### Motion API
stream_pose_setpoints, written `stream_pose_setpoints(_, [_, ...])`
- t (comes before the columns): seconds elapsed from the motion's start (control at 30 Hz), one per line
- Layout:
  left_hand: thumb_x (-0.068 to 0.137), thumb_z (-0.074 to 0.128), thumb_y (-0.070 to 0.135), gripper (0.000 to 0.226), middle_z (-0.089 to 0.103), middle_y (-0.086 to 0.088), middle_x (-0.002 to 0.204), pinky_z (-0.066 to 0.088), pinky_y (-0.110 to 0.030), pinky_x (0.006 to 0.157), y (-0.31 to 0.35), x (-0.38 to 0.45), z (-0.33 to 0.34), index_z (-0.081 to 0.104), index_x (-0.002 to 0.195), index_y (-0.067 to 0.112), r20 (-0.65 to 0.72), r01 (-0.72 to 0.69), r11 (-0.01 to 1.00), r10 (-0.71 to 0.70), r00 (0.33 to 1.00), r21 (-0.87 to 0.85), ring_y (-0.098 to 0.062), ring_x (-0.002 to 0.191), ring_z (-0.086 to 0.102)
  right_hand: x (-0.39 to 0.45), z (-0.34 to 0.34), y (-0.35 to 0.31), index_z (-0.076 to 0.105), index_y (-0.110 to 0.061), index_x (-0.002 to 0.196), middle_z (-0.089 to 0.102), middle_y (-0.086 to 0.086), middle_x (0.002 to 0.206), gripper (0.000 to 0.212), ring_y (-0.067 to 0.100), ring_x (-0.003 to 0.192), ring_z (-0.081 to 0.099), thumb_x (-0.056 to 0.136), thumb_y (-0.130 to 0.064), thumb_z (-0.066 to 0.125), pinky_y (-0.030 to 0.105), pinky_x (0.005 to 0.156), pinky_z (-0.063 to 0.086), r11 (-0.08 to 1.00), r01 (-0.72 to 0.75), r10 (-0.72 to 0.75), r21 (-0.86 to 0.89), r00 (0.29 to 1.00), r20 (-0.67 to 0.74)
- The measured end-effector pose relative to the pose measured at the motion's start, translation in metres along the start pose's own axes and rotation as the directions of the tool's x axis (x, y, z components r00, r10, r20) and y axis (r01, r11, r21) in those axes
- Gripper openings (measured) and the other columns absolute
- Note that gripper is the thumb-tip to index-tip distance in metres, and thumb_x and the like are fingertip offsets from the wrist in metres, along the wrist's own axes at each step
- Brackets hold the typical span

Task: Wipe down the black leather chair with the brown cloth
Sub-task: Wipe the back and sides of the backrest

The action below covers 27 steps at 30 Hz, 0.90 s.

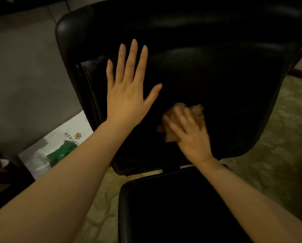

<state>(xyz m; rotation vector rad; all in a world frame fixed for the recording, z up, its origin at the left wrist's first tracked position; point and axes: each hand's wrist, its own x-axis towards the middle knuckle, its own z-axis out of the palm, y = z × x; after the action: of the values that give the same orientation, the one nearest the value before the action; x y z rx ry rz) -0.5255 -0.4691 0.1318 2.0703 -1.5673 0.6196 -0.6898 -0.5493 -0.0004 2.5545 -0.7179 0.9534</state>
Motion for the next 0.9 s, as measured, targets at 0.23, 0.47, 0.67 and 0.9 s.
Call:
stream_pose_setpoints(0.23, [0.088, 0.047, 0.054, 0.081, 0.006, -0.014, 0.156, -0.007, -0.042, 0.113, -0.014, -0.015, 0.014, 0.011, 0.148, 0.014, -0.031, -0.133, 0.988, 0.136, 0.990, 0.083, -0.031, 0.143, 0.000, -0.008, 0.032, -0.058, 0.000, -0.031, 0.149, 0.003, 0.008, 0.155, 0.075, 0.032, 0.141, 0.004, 0.085, -0.026, 0.038, 0.061, 0.099, 0.018, 0.925, -0.363, 0.375, 0.110, 0.919, -0.120])
stream_pose_setpoints(0.47, [0.088, 0.039, 0.060, 0.082, 0.008, -0.015, 0.156, -0.005, -0.043, 0.113, -0.015, -0.015, 0.029, 0.011, 0.148, 0.012, -0.141, -0.135, 0.975, 0.160, 0.977, 0.174, -0.033, 0.143, 0.004, -0.021, 0.064, -0.112, 0.006, -0.033, 0.147, -0.004, -0.001, 0.158, 0.071, 0.017, 0.144, 0.002, 0.088, -0.029, 0.044, 0.048, 0.113, 0.010, 0.979, 0.205, -0.204, -0.008, 0.965, -0.165])
stream_pose_setpoints(0.67, [0.088, 0.030, 0.064, 0.083, 0.000, -0.013, 0.157, -0.010, -0.042, 0.112, -0.014, -0.011, 0.038, 0.003, 0.148, 0.014, -0.183, -0.163, 0.967, 0.199, 0.963, 0.197, -0.030, 0.144, -0.003, -0.077, 0.084, -0.060, -0.014, -0.025, 0.148, -0.020, 0.001, 0.156, 0.118, 0.022, 0.143, -0.016, 0.068, -0.040, 0.072, 0.048, 0.115, -0.007, 0.822, 0.473, -0.447, -0.317, 0.881, 0.154])
stream_pose_setpoints(0.9, [0.089, 0.031, 0.062, 0.079, 0.000, -0.012, 0.157, -0.010, -0.042, 0.113, 0.000, -0.027, 0.058, 0.005, 0.149, 0.015, -0.213, -0.151, 0.979, 0.178, 0.961, 0.139, -0.029, 0.144, -0.004, -0.051, 0.114, -0.136, 0.043, -0.007, 0.135, 0.040, -0.050, 0.122, 0.053, -0.018, 0.123, 0.034, 0.092, -0.039, 0.049, 0.025, 0.114, 0.009, 0.737, 0.647, -0.614, -0.195, 0.762, 0.205])
